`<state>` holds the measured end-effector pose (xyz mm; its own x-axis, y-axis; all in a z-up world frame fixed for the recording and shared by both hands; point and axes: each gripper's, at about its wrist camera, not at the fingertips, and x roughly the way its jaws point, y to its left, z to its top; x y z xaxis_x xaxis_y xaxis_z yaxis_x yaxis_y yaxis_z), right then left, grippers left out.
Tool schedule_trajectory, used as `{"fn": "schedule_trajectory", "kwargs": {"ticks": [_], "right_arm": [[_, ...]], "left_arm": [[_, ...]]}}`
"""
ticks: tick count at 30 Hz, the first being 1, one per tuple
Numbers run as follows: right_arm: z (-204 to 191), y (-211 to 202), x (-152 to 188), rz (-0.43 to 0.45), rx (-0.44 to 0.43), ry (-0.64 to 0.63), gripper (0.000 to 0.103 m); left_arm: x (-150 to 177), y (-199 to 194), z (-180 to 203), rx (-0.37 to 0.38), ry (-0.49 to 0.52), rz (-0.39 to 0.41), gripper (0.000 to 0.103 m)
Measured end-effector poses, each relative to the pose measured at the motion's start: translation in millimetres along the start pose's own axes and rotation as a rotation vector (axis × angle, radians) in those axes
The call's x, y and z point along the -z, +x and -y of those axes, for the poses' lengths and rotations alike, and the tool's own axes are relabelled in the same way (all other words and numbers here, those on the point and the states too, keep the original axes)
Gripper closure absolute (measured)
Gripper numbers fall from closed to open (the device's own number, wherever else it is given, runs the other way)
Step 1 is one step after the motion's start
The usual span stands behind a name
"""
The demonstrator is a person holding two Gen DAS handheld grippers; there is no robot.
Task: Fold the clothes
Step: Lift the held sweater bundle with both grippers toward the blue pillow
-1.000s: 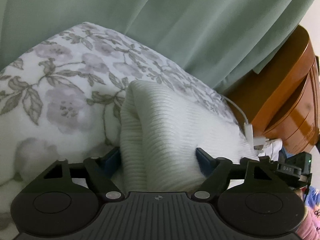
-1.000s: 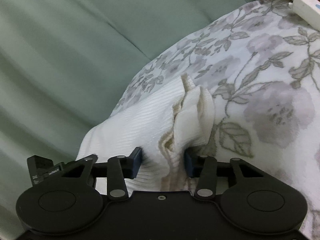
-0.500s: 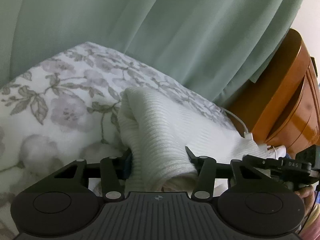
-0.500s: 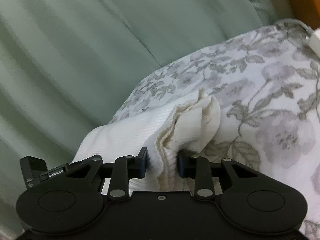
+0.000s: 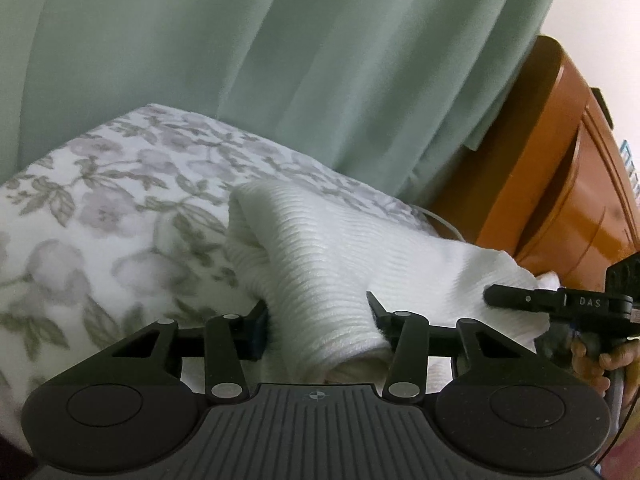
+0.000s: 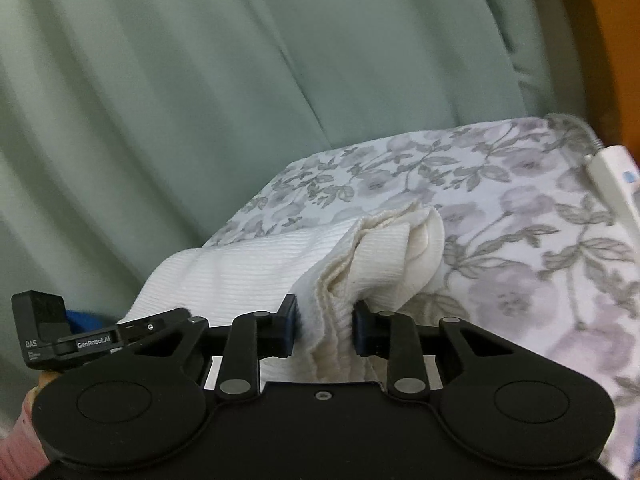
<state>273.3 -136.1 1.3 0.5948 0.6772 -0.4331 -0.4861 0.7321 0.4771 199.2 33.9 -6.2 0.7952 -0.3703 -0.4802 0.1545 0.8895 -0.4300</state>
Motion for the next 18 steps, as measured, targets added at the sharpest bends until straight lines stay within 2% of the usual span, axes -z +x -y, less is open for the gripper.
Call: {"fn": "schedule_trajectory", "kwargs": {"ticks": [9, 18], "right_arm": [[19, -66, 11, 0.030, 0.050, -0.012, 0.075], [44, -138, 22, 0.061, 0.137, -0.020, 0.075]], "left_arm": [[22, -4, 57, 0.066, 0.035, -0.011, 0.061], [44, 10, 123, 0.149, 0.096, -0.046, 0.061]]}}
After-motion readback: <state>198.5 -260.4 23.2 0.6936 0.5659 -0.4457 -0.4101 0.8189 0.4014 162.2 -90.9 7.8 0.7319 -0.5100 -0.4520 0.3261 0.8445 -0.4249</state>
